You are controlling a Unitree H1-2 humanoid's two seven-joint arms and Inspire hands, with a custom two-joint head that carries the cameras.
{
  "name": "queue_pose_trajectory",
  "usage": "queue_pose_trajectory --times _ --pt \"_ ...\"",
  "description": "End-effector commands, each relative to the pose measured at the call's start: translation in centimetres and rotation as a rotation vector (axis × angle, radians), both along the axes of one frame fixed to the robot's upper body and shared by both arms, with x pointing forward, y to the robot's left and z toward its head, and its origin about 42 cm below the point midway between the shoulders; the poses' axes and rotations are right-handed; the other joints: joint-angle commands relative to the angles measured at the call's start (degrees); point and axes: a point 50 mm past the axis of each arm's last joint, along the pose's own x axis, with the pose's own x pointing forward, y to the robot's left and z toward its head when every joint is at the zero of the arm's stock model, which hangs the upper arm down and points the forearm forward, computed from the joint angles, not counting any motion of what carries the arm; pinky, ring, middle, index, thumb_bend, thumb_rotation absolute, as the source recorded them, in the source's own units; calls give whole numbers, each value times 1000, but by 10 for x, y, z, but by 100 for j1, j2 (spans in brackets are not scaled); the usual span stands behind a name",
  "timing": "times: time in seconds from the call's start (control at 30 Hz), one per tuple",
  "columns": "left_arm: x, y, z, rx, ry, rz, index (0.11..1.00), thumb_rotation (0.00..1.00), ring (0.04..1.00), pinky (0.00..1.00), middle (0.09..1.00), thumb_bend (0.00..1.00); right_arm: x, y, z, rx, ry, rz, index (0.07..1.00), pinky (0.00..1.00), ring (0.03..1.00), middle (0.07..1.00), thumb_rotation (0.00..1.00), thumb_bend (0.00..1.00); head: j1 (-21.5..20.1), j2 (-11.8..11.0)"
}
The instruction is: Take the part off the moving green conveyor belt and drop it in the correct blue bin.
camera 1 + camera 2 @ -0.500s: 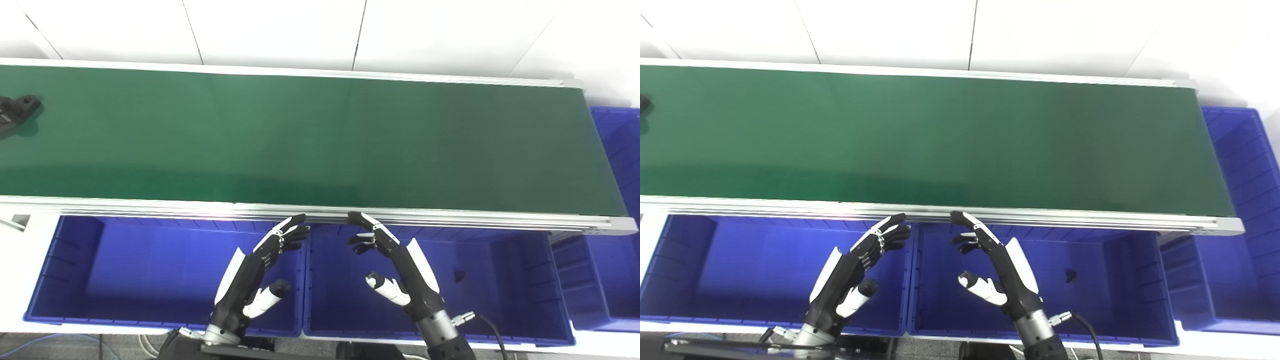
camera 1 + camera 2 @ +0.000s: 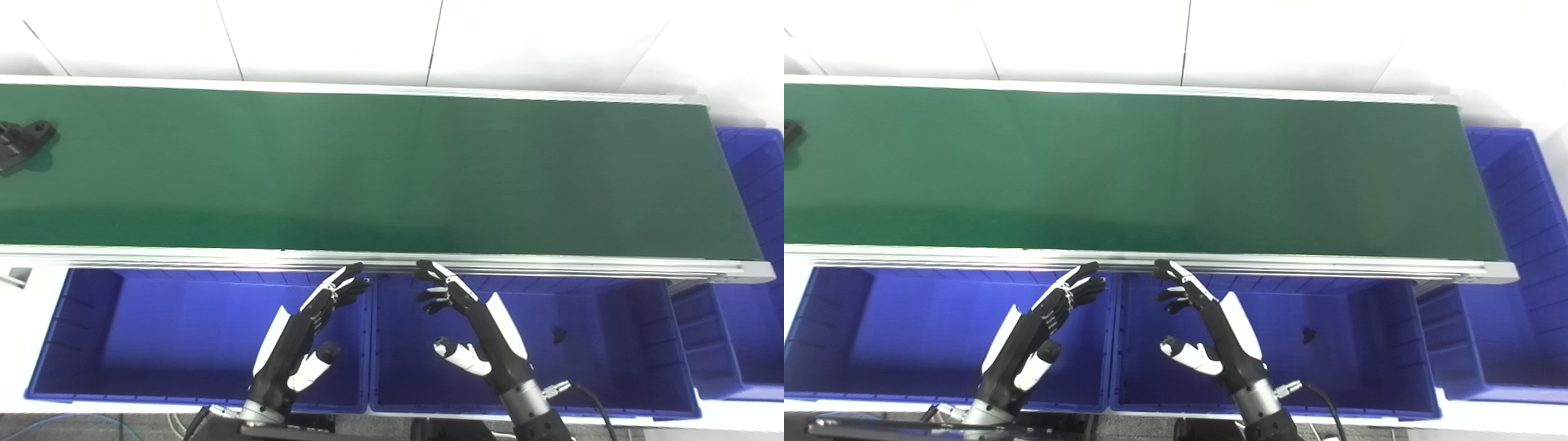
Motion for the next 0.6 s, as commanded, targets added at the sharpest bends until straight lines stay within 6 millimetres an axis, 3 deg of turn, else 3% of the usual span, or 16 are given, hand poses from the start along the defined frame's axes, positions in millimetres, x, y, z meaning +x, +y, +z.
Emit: queue_pose_trajectory --times 0.0,0.23,0.57 --pt "2 -2 6 -21 -54 -8 882 973 841 836 836 739 2 2 9 63 -56 6 880 599 695 841 975 851 18 3" --pt "4 -6 4 -26 -51 -7 874 957 837 830 831 764 3 -1 8 63 -54 1 894 590 691 846 988 847 377 -5" --pt "6 -10 1 -24 -46 -10 864 921 824 788 823 747 5 -5 5 63 -42 -6 889 611 702 839 997 845 498 -148"
